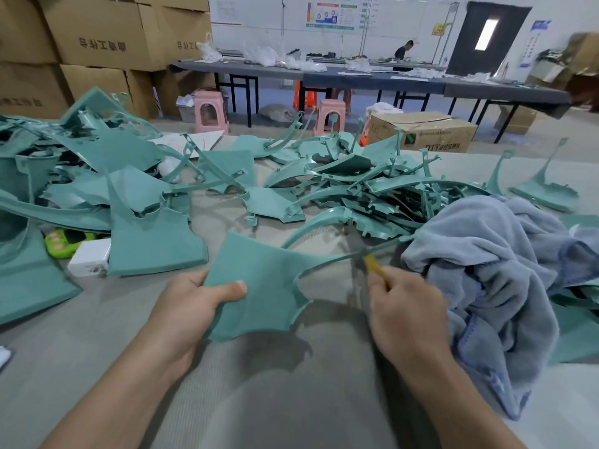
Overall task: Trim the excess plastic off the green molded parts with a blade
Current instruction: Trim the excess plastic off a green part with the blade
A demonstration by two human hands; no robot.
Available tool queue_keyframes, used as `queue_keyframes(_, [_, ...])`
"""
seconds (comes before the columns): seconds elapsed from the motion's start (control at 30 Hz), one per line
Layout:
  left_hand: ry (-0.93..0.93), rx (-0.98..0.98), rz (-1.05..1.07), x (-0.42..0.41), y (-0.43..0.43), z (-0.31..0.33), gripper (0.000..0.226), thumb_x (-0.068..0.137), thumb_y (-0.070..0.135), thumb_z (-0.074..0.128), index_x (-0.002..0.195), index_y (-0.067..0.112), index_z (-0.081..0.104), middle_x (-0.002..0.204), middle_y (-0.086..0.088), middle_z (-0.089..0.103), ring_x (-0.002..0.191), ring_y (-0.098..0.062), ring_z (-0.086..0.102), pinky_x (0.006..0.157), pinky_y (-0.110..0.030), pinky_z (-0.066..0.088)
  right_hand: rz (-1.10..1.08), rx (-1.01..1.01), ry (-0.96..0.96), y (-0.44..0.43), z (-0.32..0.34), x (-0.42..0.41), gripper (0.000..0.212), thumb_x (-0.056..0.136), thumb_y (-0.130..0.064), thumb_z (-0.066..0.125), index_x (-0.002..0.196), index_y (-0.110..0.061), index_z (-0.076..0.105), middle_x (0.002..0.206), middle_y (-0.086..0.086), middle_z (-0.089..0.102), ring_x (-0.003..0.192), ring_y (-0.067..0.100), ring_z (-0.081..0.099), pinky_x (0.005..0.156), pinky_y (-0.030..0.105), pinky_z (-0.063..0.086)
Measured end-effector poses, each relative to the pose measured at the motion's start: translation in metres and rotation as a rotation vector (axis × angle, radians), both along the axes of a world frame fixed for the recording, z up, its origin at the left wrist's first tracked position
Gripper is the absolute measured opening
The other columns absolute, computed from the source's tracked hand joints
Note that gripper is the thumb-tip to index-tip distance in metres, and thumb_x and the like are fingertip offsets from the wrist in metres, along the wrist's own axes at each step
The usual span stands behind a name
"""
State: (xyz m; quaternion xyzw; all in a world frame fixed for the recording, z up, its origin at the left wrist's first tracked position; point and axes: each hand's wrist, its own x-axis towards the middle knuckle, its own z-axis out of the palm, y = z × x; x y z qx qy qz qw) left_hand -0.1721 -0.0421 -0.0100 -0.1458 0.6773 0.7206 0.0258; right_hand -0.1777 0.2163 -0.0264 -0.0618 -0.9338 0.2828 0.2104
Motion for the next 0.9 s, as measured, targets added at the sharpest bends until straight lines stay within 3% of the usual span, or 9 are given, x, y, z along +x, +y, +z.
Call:
queue_keyframes(0.1, [0.028, -0.042, 0.014, 0.0, -0.002, 0.0, 0.025, 0.083, 0.005, 0.073, 0.088, 0.028, 0.082, 0.091, -0.008, 0.079, 0.075, -0.024, 0.075, 0.072, -0.035, 0.055, 0.087, -0.119, 0.014, 0.008, -0.001, 0.001, 0.042, 0.102, -0.033, 0.055, 0.061, -0.021, 0.049, 0.054, -0.006, 0.054, 0.051, 0.011, 0.047, 0.045, 0.026, 0.026])
queue_keyframes(0.2, [0.017, -0.02, -0.006, -0.001, -0.004, -0.001, 0.021, 0.08, 0.005, 0.073, 0.089, 0.022, 0.082, 0.091, -0.012, 0.079, 0.079, -0.03, 0.076, 0.077, -0.039, 0.056, 0.332, -0.178, -0.07, -0.006, -0.003, 0.01, 0.027, 0.1, -0.036, 0.059, 0.076, -0.026, 0.062, 0.066, -0.008, 0.061, 0.059, 0.009, 0.052, 0.052, 0.025, 0.038])
queue_keyframes(0.3, [-0.008, 0.002, -0.05, 0.0, -0.003, 0.001, 0.02, 0.073, 0.005, 0.075, 0.09, 0.014, 0.082, 0.093, -0.017, 0.078, 0.084, -0.038, 0.076, 0.085, -0.046, 0.056, 0.393, -0.116, -0.078, -0.011, -0.006, 0.006, 0.026, 0.1, -0.037, 0.059, 0.079, -0.022, 0.059, 0.067, -0.004, 0.061, 0.06, 0.012, 0.053, 0.053, 0.028, 0.04])
queue_keyframes(0.4, [-0.005, 0.068, -0.072, 0.001, -0.005, 0.002, 0.033, 0.059, 0.014, 0.075, 0.091, 0.014, 0.081, 0.095, -0.019, 0.077, 0.083, -0.038, 0.076, 0.076, -0.042, 0.059, 0.438, -0.03, -0.15, -0.009, -0.003, 0.004, 0.026, 0.099, -0.04, 0.056, 0.079, -0.023, 0.056, 0.065, -0.005, 0.059, 0.057, 0.012, 0.052, 0.052, 0.029, 0.042])
queue_keyframes(0.57, [-0.001, 0.124, -0.092, 0.0, -0.008, 0.003, 0.028, 0.067, 0.008, 0.072, 0.092, 0.016, 0.082, 0.097, -0.017, 0.078, 0.08, -0.033, 0.076, 0.056, -0.031, 0.058, 0.574, 0.037, -0.154, 0.005, 0.011, 0.006, 0.044, 0.089, -0.06, 0.045, 0.096, -0.023, 0.068, 0.075, -0.008, 0.068, 0.068, 0.011, 0.061, 0.06, 0.03, 0.05])
queue_keyframes(0.63, [-0.001, 0.092, -0.072, 0.0, -0.006, 0.002, 0.022, 0.073, 0.005, 0.071, 0.09, 0.015, 0.082, 0.094, -0.018, 0.078, 0.075, -0.033, 0.076, 0.055, -0.031, 0.055, 0.543, 0.042, -0.133, 0.009, 0.01, 0.008, 0.038, 0.09, -0.057, 0.047, 0.099, -0.026, 0.068, 0.077, -0.009, 0.069, 0.071, 0.01, 0.062, 0.063, 0.029, 0.052])
queue_keyframes(0.7, [-0.005, 0.071, -0.075, -0.001, -0.005, 0.001, 0.022, 0.069, 0.007, 0.073, 0.088, 0.015, 0.081, 0.093, -0.019, 0.077, 0.074, -0.033, 0.075, 0.057, -0.032, 0.054, 0.466, -0.027, -0.072, 0.008, 0.004, 0.008, 0.022, 0.095, -0.044, 0.057, 0.094, -0.026, 0.069, 0.072, -0.011, 0.067, 0.066, 0.009, 0.06, 0.056, 0.022, 0.046])
queue_keyframes(0.77, [-0.005, 0.07, -0.083, -0.001, -0.004, 0.001, 0.025, 0.066, 0.009, 0.074, 0.089, 0.015, 0.082, 0.093, -0.019, 0.077, 0.073, -0.033, 0.075, 0.057, -0.032, 0.055, 0.398, -0.047, -0.05, 0.005, 0.0, 0.008, 0.017, 0.097, -0.034, 0.062, 0.089, -0.021, 0.069, 0.071, -0.01, 0.065, 0.065, 0.011, 0.058, 0.058, 0.026, 0.044])
queue_keyframes(0.9, [-0.005, 0.096, -0.054, -0.001, -0.005, 0.0, 0.023, 0.069, 0.006, 0.074, 0.089, 0.014, 0.082, 0.094, -0.018, 0.078, 0.075, -0.034, 0.076, 0.056, -0.032, 0.055, 0.474, -0.046, -0.173, 0.001, 0.0, 0.01, 0.019, 0.098, -0.04, 0.062, 0.09, -0.025, 0.07, 0.068, -0.012, 0.065, 0.06, 0.007, 0.058, 0.052, 0.02, 0.044])
